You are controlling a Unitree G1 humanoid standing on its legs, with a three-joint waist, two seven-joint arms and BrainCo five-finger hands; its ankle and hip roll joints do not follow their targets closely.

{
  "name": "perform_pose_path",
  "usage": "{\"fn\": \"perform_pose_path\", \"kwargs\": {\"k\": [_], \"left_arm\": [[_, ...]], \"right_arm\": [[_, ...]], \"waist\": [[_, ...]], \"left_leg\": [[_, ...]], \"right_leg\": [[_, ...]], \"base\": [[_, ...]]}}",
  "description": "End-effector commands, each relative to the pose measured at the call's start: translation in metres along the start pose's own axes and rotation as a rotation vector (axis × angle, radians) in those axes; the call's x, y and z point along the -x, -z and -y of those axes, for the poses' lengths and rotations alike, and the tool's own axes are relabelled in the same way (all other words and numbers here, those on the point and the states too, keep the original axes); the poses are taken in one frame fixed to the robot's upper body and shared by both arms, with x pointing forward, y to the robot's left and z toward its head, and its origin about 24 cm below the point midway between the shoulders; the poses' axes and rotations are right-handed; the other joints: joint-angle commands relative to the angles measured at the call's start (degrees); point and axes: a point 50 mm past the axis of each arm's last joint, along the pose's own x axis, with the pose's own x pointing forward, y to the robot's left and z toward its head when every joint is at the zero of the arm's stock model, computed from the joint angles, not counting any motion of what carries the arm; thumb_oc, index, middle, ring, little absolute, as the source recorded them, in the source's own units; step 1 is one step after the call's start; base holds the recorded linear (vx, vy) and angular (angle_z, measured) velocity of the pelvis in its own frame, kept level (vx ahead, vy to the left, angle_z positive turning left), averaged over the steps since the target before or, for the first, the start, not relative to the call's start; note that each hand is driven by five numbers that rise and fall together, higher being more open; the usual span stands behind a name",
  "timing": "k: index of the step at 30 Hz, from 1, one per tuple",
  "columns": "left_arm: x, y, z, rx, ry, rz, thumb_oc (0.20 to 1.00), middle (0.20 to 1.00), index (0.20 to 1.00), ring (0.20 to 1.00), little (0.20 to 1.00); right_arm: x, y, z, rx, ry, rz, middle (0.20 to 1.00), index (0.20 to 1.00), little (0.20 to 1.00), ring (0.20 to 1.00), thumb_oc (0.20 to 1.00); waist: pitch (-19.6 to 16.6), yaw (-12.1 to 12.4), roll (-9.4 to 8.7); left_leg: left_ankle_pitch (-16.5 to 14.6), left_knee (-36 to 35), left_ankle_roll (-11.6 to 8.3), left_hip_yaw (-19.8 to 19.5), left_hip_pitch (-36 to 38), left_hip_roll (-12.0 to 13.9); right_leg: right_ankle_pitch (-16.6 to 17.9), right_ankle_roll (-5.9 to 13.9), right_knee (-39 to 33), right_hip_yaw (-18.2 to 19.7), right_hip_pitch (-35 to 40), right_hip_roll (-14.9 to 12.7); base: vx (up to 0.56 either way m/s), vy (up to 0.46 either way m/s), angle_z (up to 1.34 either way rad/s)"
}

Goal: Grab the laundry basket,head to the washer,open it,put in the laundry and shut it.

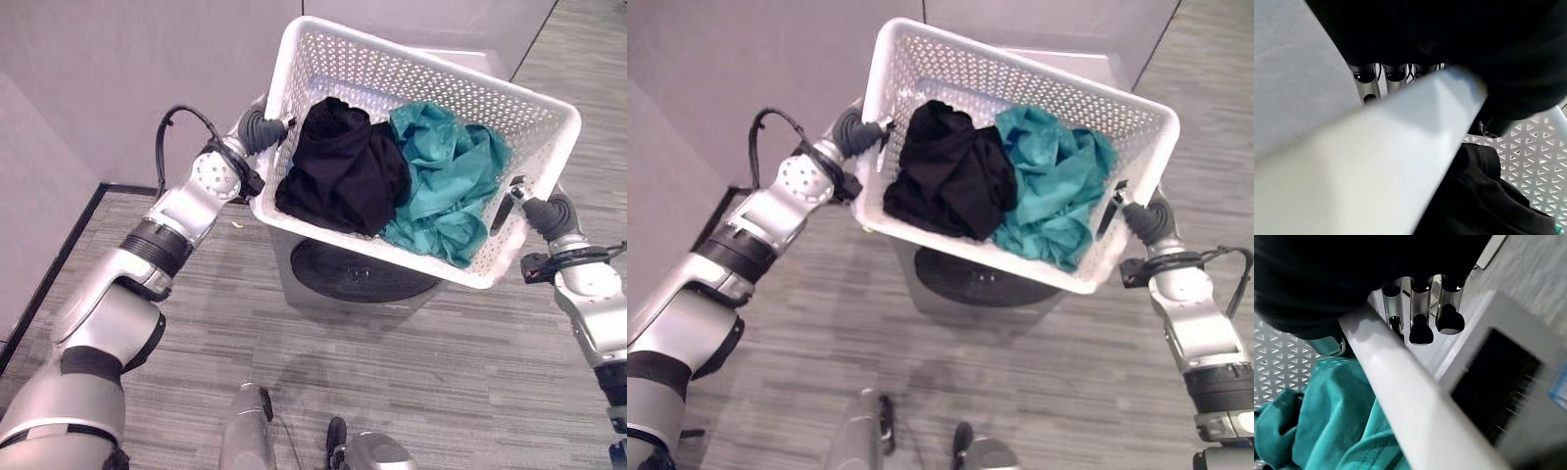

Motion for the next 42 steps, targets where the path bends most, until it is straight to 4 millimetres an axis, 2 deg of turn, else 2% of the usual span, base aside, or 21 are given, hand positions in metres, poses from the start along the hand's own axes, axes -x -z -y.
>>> {"fn": "perform_pose_path", "kwargs": {"k": [1,2,3,4,5,6,7,8,10,11,13,14,15,17,18,21,22,27,32,34,42], "left_arm": [[-0.001,-0.004,-0.071,-0.032,-0.264,-0.031,0.2,0.2,0.2,0.2,0.2],[-0.003,-0.006,-0.069,-0.05,-0.255,-0.037,0.2,0.2,0.2,0.2,0.2],[-0.003,-0.005,-0.07,-0.048,-0.258,-0.04,0.2,0.2,0.2,0.2,0.2],[-0.001,-0.003,-0.071,-0.043,-0.259,-0.04,0.2,0.2,0.2,0.2,0.2],[-0.001,-0.001,-0.067,-0.028,-0.227,-0.042,0.2,0.2,0.2,0.2,0.2],[-0.001,-0.002,-0.069,-0.03,-0.229,-0.045,0.2,0.2,0.2,0.2,0.2],[-0.001,-0.002,-0.069,-0.03,-0.229,-0.045,0.2,0.2,0.2,0.2,0.2],[-0.001,-0.001,-0.07,-0.048,-0.23,-0.054,0.2,0.2,0.2,0.2,0.2],[0.001,0.006,-0.072,-0.06,-0.237,-0.087,0.2,0.2,0.2,0.2,0.2],[0.003,0.014,-0.071,-0.062,-0.226,-0.121,0.2,0.2,0.2,0.2,0.2],[0.0,0.015,-0.063,-0.055,-0.198,-0.132,0.2,0.2,0.2,0.2,0.2],[-0.001,0.014,-0.062,-0.054,-0.196,-0.131,0.2,0.2,0.2,0.2,0.2],[-0.004,0.012,-0.056,-0.053,-0.184,-0.126,0.2,0.2,0.2,0.2,0.2],[-0.005,0.012,-0.054,-0.061,-0.178,-0.127,0.2,0.2,0.2,0.2,0.2],[-0.008,0.01,-0.049,-0.068,-0.174,-0.128,0.2,0.2,0.2,0.2,0.2],[-0.007,0.015,-0.045,-0.066,-0.164,-0.145,0.2,0.2,0.2,0.2,0.2],[-0.007,0.016,-0.041,-0.063,-0.157,-0.145,0.2,0.2,0.2,0.2,0.2],[-0.004,0.026,-0.034,-0.037,-0.143,-0.173,0.2,0.2,0.2,0.2,0.2],[-0.004,0.028,-0.031,-0.027,-0.134,-0.185,0.2,0.2,0.2,0.2,0.2],[-0.004,0.031,-0.029,-0.024,-0.121,-0.202,0.2,0.2,0.2,0.2,0.2],[-0.005,0.035,-0.018,-0.024,-0.066,-0.233,0.2,0.2,0.2,0.2,0.2]], "right_arm": [[-0.006,-0.036,0.055,0.042,0.12,0.157,0.2,0.2,0.2,0.2,0.2],[-0.012,-0.037,0.059,0.074,0.126,0.139,0.2,0.2,0.2,0.2,0.2],[-0.014,-0.038,0.058,0.076,0.124,0.142,0.2,0.2,0.2,0.2,0.2],[-0.016,-0.031,0.057,0.062,0.141,0.117,0.2,0.2,0.2,0.2,0.2],[-0.017,-0.011,0.043,0.032,0.105,0.039,0.2,0.2,0.2,0.2,0.2],[-0.018,-0.006,0.039,0.028,0.094,0.016,0.2,0.2,0.2,0.2,0.2],[-0.018,-0.006,0.039,0.028,0.094,0.016,0.2,0.2,0.2,0.2,0.2],[-0.019,-0.002,0.034,0.027,0.082,-0.003,0.2,0.2,0.2,0.2,0.2],[-0.024,0.005,0.025,0.006,0.066,-0.043,0.2,0.2,0.2,0.2,0.2],[-0.028,0.013,0.021,0.006,0.052,-0.09,0.2,0.2,0.2,0.2,0.2],[-0.027,0.022,0.023,0.02,0.045,-0.139,0.2,0.2,0.2,0.2,0.2],[-0.027,0.023,0.023,0.02,0.046,-0.141,0.2,0.2,0.2,0.2,0.2],[-0.025,0.027,0.029,0.027,0.057,-0.161,0.2,0.2,0.2,0.2,0.2],[-0.023,0.03,0.032,0.034,0.058,-0.175,0.2,0.2,0.2,0.2,0.2],[-0.019,0.033,0.036,0.044,0.055,-0.19,0.2,0.2,0.2,0.2,0.2],[-0.017,0.036,0.036,0.048,0.052,-0.195,0.2,0.2,0.2,0.2,0.2],[-0.015,0.038,0.036,0.051,0.052,-0.205,0.2,0.2,0.2,0.2,0.2],[0.001,0.048,0.061,0.082,0.103,-0.244,0.2,0.2,0.2,0.2,0.2],[0.012,0.057,0.076,0.092,0.135,-0.287,0.2,0.2,0.2,0.2,0.2],[0.022,0.068,0.091,0.106,0.17,-0.347,0.2,0.2,0.2,0.2,0.2],[0.035,0.088,0.107,0.14,0.16,-0.474,0.2,0.2,0.2,0.2,0.2]], "waist": [[-6.4,2.0,-0.17],[-7.6,3.0,0.48],[-7.4,3.1,0.48],[-8.1,4.1,0.84],[-8.6,4.8,0.58],[-8.5,4.8,0.46],[-8.5,4.8,0.42],[-8.0,4.5,0.78],[-7.7,4.4,1.65],[-7.8,4.9,2.78],[-7.8,4.6,3.78],[-7.8,4.5,3.84],[-7.9,3.9,4.37],[-7.8,3.5,4.27],[-8.0,3.0,3.47],[-9.1,3.8,2.78],[-9.4,3.9,2.46],[-10.3,2.9,2.04],[-10.4,2.2,2.04],[-10.1,1.3,2.05],[-9.2,0.7,1.78]], "left_leg": [[-0.5,2.3,-0.41,6.6,4.8,-0.1],[-3.0,-2.8,0.81,8.6,8.6,0.3],[-2.8,-3.8,1.03,9.0,9.4,0.0],[-3.2,-6.0,1.95,6.8,10.9,-1.6],[-2.9,-10.2,3.7,3.4,14.2,-4.6],[-3.3,-12.2,4.42,3.8,16.7,-5.1],[-3.3,-12.3,4.42,3.9,16.8,-5.1],[-3.6,-13.4,5.18,4.4,18.8,-4.8],[-4.4,-16.0,6.44,5.6,22.5,-4.8],[-5.4,-17.9,6.67,5.3,25.0,-4.6],[-5.8,-18.7,6.28,4.5,25.8,-4.0],[-6.1,-18.7,6.22,4.2,25.9,-4.0],[-5.5,-18.6,6.3,4.0,25.3,-3.6],[-5.7,-18.4,6.14,3.6,25.3,-3.7],[-6.4,-17.9,6.01,3.8,25.4,-3.9],[-7.2,-17.8,5.31,4.6,25.7,-3.8],[-6.6,-17.4,5.2,5.4,25.2,-3.6],[-5.9,-18.0,3.3,4.7,24.7,-2.0],[-5.4,-18.1,2.26,4.2,24.4,-1.0],[-4.6,-18.1,1.1,3.5,24.1,0.3],[-2.9,-16.5,-1.1,3.6,23.7,3.4]], "right_leg": [[-2.3,3.4,-1.6,3.0,-1.1,-0.1],[-3.5,4.18,-1.5,3.2,-0.6,0.2],[-3.5,4.35,-1.4,3.5,-0.5,0.0],[-3.7,4.81,-1.0,3.8,-0.5,-0.2],[-3.0,6.28,6.0,2.8,-1.7,-0.3],[-3.6,7.57,10.9,3.0,-2.6,-0.4],[-3.7,7.58,11.0,3.1,-2.6,-0.5],[-2.5,9.69,16.9,2.5,-4.9,-1.3],[-0.2,12.65,24.8,0.3,-8.7,-5.4],[-0.5,12.28,25.4,-2.4,-10.1,-10.0],[-0.8,11.05,22.8,-3.8,-10.5,-13.4],[-0.9,11.15,22.6,-3.9,-10.3,-13.3],[2.6,10.75,18.5,-2.9,-11.0,-15.1],[4.0,11.24,16.7,-0.8,-11.1,-15.2],[4.8,11.75,12.6,2.0,-9.7,-14.6],[4.4,12.76,8.0,-0.1,-6.8,-14.8],[5.3,12.62,5.4,-1.4,-5.7,-14.4],[3.1,11.66,0.8,-2.0,-4.0,-11.2],[2.3,11.02,-0.3,-2.5,-3.4,-10.1],[0.9,9.93,-0.2,-2.6,-3.4,-8.4],[-0.2,8.05,-1.8,-3.3,-2.5,-5.8]], "base": [[0.31,0.136,0.2],[0.26,0.129,-0.05],[0.23,0.157,-0.23],[0.26,0.16,-0.46],[0.33,0.203,-0.33],[0.23,0.148,-0.31],[0.15,0.113,-0.17],[0.13,0.112,-0.36],[0.21,0.164,-0.25],[0.21,0.115,-0.21],[0.14,0.023,-0.22],[0.06,-0.043,0.06],[0.05,-0.064,0.31],[0.07,-0.087,0.34],[0.11,-0.122,0.1],[0.1,-0.108,0.01],[0.1,-0.214,-0.15],[0.07,-0.161,0.09],[0.03,-0.101,0.06],[0.04,-0.207,0.14],[0.01,-0.172,0.13]]}}
